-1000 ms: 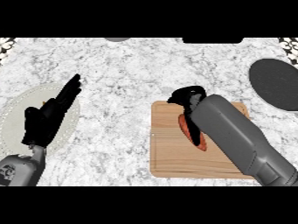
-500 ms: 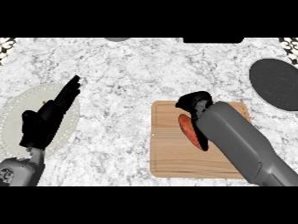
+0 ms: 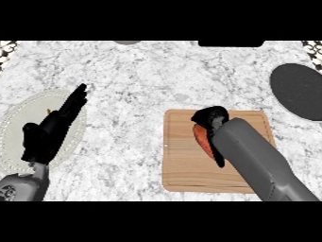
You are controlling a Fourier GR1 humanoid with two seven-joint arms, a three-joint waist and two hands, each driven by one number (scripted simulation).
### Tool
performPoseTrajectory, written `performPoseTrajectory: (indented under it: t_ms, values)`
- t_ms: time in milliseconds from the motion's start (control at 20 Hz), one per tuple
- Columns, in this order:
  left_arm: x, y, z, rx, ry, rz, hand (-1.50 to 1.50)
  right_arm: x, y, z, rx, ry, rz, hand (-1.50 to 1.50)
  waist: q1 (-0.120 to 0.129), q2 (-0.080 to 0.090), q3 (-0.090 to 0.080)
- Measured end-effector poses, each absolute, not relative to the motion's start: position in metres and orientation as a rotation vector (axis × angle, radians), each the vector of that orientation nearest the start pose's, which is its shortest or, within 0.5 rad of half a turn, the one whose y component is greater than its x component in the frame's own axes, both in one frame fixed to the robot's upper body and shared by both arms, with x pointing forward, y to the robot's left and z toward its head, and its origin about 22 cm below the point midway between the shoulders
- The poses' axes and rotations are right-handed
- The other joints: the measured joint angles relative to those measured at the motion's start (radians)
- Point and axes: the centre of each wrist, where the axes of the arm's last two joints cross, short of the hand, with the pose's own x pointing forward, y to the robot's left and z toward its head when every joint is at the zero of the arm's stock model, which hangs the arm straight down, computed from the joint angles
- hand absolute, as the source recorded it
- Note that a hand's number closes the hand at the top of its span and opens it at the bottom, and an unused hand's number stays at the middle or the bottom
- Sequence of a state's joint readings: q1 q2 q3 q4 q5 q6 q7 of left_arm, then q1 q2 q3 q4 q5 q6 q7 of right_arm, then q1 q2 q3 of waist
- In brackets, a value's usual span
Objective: Pick the sweet potato from the cutting board and place it in the pan
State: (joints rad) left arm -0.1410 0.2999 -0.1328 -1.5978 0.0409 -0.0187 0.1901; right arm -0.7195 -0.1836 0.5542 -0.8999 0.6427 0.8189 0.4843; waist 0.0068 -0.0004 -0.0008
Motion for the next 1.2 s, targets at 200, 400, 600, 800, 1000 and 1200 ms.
performPoseTrajectory:
  t_ms: [200,400,600,800,1000,1200]
  values:
    - [0.272,0.252,0.049,0.091,-1.500,-0.351,0.00,0.362,-0.119,0.018,-0.400,-0.452,1.826,1.50,-0.001,-0.009,-0.004]
    - [0.274,0.254,0.052,0.084,-1.501,-0.350,0.00,0.364,-0.122,0.017,-0.377,-0.459,1.867,1.50,-0.001,-0.012,-0.006]
    - [0.277,0.256,0.052,0.088,-1.499,-0.349,0.00,0.361,-0.121,0.014,-0.370,-0.458,1.874,1.50,-0.004,-0.016,-0.009]
    - [0.273,0.249,0.055,0.090,-1.502,-0.351,0.00,0.359,-0.122,0.013,-0.380,-0.488,1.866,1.50,-0.004,-0.017,-0.010]
    - [0.274,0.247,0.050,0.092,-1.502,-0.352,0.00,0.358,-0.125,0.021,-0.377,-0.572,1.859,1.50,-0.005,-0.009,-0.004]
    - [0.269,0.256,0.048,0.111,-1.488,-0.328,0.00,0.346,-0.140,0.033,-0.480,-0.782,1.712,1.50,-0.035,-0.014,-0.001]
